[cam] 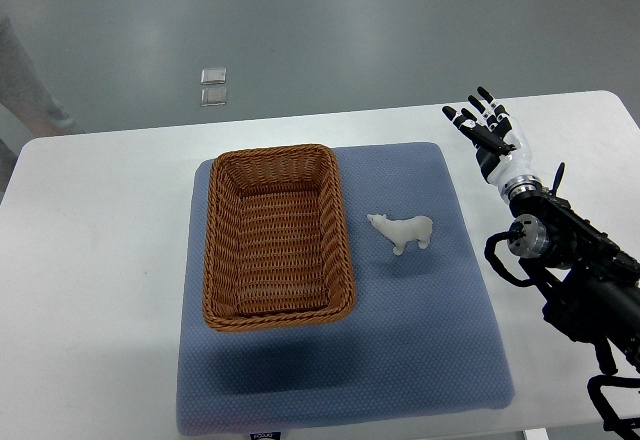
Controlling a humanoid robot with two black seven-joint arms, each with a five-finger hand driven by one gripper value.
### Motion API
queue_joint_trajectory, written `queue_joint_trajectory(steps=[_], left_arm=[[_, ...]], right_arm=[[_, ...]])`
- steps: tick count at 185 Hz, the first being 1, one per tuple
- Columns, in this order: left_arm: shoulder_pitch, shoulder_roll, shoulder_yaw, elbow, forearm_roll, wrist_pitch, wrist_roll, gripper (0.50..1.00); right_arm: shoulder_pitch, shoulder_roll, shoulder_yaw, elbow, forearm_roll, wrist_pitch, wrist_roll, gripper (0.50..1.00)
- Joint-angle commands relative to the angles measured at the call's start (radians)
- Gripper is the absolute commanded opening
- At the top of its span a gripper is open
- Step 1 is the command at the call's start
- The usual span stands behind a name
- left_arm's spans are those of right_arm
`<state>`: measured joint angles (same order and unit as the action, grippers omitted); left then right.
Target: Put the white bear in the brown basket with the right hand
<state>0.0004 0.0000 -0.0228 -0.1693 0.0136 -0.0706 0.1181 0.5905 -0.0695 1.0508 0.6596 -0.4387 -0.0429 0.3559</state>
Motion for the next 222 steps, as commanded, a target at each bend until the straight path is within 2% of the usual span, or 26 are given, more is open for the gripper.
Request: queue_joint_trajectory(steps=[1,160,222], left_arm=[[0.0,0.0,0.001,0.001,0.0,0.0,0.0,1.0],[-0.002,0.0,0.003,0.001,0.0,0.0,0.0,1.0],[-0.002,0.0,0.003,0.001,0.0,0.0,0.0,1.0]], right_arm=[[0.002,-0.001,-0.002,0.0,0.0,0.0,0.0,0.921],[0.025,-0.039,0.0,0.022,0.002,-0.006,-0.005,0.921],[0.055,-0.102,-0.021,0.083,0.0,-0.023,-0.014,0.921]])
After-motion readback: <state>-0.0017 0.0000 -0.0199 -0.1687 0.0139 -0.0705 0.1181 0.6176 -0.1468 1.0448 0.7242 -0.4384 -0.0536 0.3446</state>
